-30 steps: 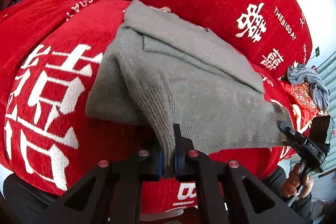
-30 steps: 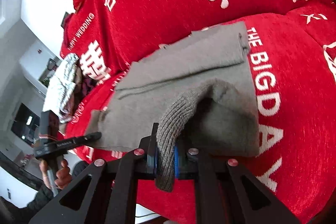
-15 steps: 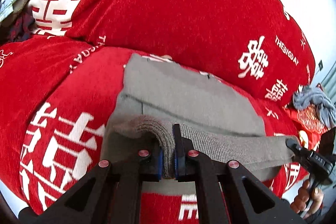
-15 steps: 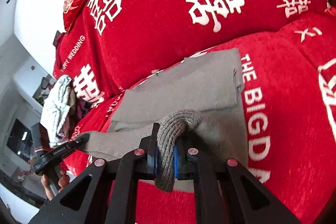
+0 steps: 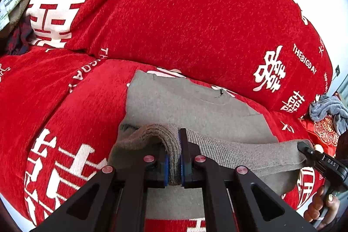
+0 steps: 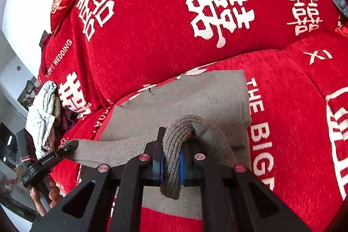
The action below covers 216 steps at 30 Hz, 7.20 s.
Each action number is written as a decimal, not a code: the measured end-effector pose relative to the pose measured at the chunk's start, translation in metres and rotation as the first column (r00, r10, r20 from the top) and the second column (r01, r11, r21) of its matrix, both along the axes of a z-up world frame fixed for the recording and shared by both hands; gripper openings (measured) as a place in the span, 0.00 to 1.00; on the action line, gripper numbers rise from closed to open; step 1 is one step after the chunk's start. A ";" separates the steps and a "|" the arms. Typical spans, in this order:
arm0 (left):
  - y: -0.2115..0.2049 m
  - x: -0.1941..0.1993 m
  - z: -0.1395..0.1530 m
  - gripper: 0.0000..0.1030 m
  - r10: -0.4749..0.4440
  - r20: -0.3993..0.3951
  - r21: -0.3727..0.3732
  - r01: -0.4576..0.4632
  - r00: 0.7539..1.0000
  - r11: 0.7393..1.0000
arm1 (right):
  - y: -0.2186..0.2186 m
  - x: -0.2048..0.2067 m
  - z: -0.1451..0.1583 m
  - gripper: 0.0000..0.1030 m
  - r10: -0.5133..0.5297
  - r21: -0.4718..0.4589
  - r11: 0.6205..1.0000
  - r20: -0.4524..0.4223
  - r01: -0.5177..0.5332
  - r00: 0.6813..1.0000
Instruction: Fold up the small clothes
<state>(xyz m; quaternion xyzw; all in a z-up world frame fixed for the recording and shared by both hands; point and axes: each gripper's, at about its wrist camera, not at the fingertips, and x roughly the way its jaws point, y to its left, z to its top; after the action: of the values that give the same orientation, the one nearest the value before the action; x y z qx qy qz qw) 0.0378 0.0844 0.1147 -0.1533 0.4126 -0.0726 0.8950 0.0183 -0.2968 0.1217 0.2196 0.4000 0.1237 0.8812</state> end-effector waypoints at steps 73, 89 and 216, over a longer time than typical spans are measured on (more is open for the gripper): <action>-0.020 0.191 -0.082 0.09 -0.053 -0.316 -0.049 0.039 0.947 0.998 | -0.040 0.138 -0.070 0.68 -0.174 0.126 0.971 -0.207 0.202 0.963; -0.022 0.134 -0.028 0.98 -0.046 -0.003 0.143 0.046 0.999 0.989 | 0.002 0.132 -0.056 0.68 -0.065 -0.107 0.993 -0.156 0.048 0.986; 0.072 0.038 -0.099 0.20 -0.098 -0.094 -0.409 0.051 0.991 0.911 | 0.304 0.231 -0.093 0.77 0.255 -0.170 0.913 -0.470 -0.370 0.845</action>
<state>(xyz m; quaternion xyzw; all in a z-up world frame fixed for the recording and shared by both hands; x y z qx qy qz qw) 0.0758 0.1565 0.0158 -0.3238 0.4437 -0.1819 0.8156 0.2493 0.0075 0.0292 0.0582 0.6306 0.1617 0.7569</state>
